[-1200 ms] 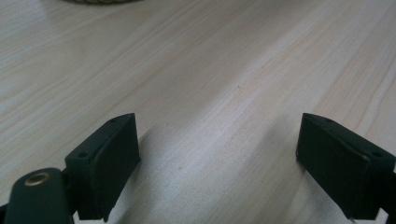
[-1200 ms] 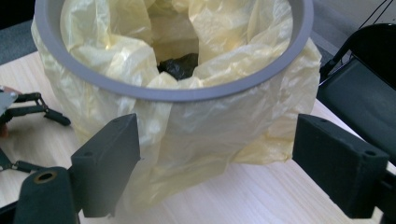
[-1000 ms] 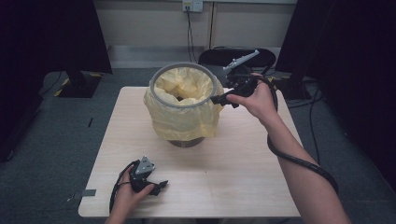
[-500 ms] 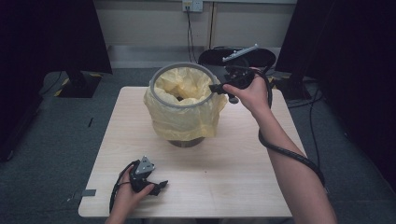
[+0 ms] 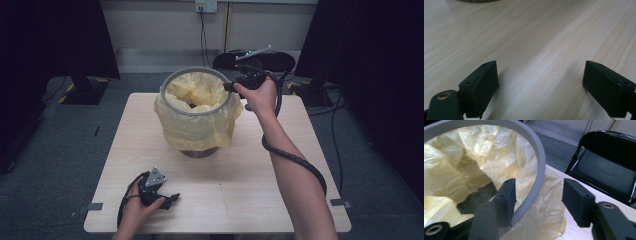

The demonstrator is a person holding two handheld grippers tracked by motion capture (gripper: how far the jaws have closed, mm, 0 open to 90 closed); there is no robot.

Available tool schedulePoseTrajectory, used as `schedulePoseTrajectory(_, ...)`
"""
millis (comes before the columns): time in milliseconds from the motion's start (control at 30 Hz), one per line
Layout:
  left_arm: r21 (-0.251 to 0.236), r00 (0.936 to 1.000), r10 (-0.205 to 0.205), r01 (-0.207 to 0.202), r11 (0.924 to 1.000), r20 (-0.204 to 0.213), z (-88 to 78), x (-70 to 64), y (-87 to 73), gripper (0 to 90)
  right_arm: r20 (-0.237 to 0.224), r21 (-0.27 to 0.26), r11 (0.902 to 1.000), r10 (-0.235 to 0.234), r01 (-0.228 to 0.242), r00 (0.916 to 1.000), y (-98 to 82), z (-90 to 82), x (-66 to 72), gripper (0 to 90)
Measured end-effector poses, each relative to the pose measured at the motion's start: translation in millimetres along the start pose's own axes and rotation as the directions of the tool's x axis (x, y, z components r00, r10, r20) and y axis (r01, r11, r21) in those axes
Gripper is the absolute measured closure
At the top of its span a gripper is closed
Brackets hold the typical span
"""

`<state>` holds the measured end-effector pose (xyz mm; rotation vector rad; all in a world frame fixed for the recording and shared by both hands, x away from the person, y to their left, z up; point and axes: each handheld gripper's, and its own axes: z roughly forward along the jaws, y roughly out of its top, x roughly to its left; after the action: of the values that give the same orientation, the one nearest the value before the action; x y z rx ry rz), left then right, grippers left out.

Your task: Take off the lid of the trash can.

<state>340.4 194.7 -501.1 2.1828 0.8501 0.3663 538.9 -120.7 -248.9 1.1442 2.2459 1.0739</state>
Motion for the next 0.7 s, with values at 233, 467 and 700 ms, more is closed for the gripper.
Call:
schedulePoseTrajectory(233,0.001,1.0,0.0,0.0,1.0,0.0,0.0,0.0,0.0,12.6,0.021,0.018,0.9994,0.029,-0.029,0.9994,1.6,10.6,-0.1,54.5)
schedulePoseTrajectory(467,0.001,1.0,0.001,-0.001,1.0,0.0,0.0,0.1,0.0,12.6,0.018,0.048,0.9975,0.05,-0.051,0.9986,4.6,17.0,4.0,66.2)
schedulePoseTrajectory(700,0.001,1.0,0.001,-0.001,1.0,0.0,0.0,0.1,0.0,12.6,0.033,0.072,0.9944,0.075,-0.078,0.9966,7.4,22.8,7.2,72.0)
